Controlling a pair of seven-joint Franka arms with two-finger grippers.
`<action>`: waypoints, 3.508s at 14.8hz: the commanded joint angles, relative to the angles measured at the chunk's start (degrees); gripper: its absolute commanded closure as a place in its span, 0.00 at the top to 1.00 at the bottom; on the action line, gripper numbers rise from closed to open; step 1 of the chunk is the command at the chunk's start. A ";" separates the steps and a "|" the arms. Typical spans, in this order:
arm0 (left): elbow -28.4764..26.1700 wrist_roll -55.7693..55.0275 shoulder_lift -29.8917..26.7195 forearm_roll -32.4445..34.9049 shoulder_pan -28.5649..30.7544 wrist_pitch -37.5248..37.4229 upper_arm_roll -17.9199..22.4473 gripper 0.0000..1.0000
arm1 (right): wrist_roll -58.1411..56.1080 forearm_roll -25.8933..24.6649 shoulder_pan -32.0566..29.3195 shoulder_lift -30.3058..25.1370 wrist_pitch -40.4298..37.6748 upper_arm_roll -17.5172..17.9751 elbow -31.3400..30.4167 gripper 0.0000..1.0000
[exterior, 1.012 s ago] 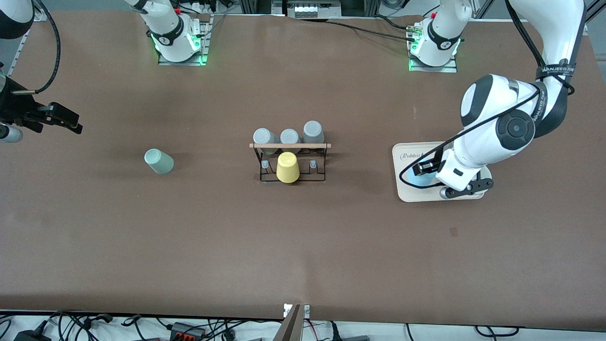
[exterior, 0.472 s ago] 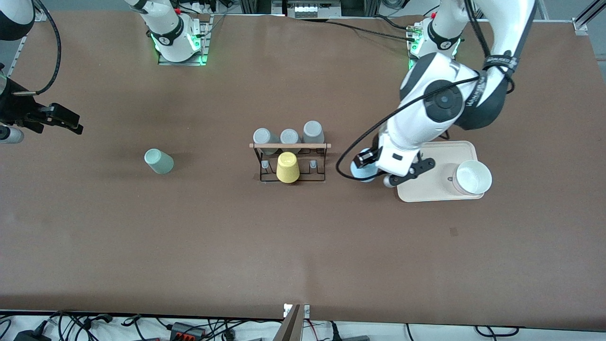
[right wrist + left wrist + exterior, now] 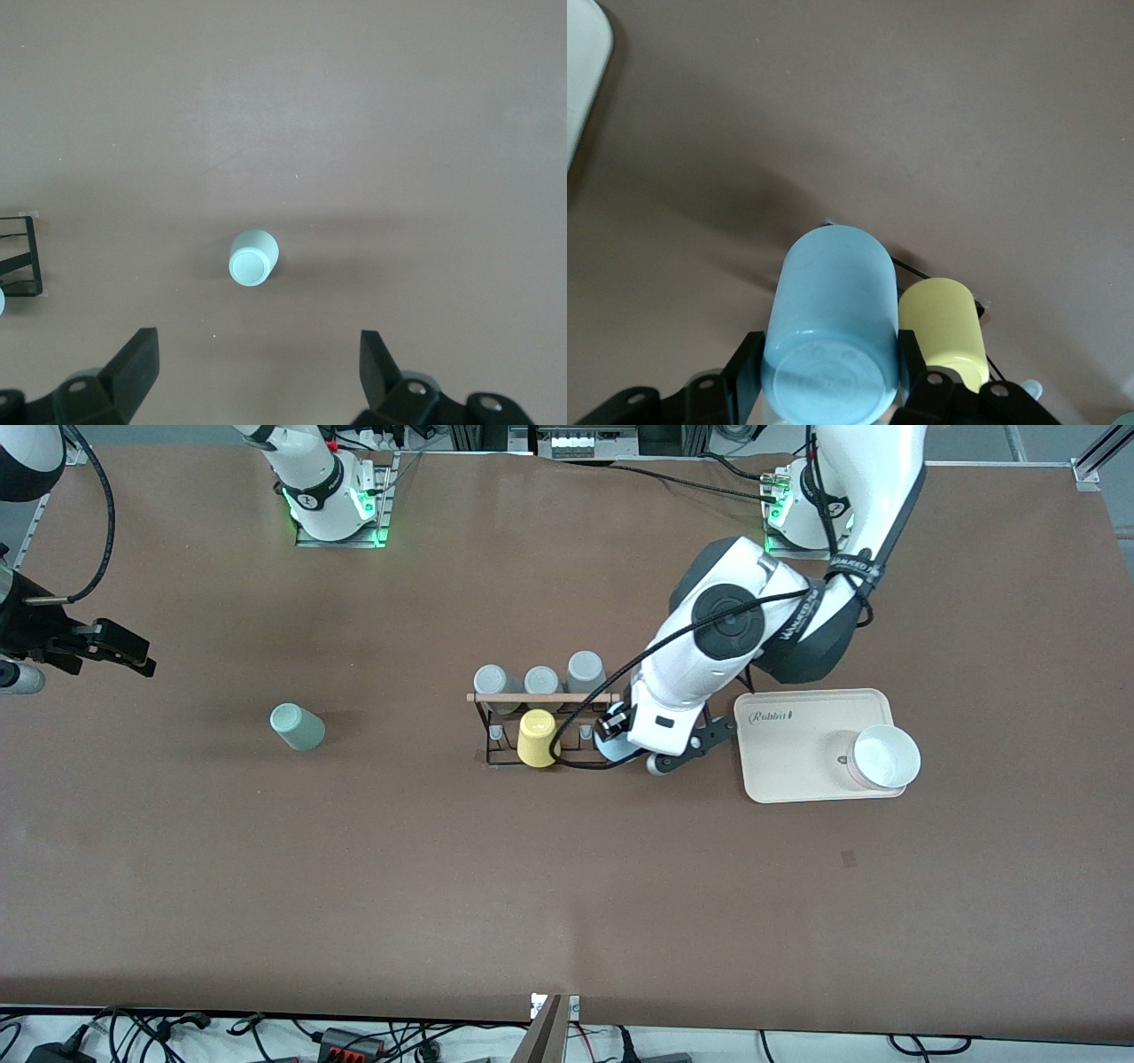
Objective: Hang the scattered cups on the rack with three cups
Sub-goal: 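Lift the light blue cup and carry it to the rack, then hang the light blue cup on a rack peg beside the yellow cup, then withdraw the left gripper while the right gripper reaches the mint cup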
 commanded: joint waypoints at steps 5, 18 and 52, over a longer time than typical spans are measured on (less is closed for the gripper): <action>5.35 -4.26 5.36 1.57 -4.42 -1.00 1.02 0.47 | -1.13 -0.56 -0.62 -0.48 -0.07 0.41 -0.44 1.00; 5.09 -6.02 10.56 4.91 -6.44 3.04 1.02 0.48 | -0.69 -0.56 -1.14 0.05 -0.07 0.33 -0.53 1.00; 3.07 50.98 -17.74 6.15 30.90 -23.76 0.40 1.00 | -0.08 -0.56 2.46 12.26 21.52 0.85 -17.64 1.00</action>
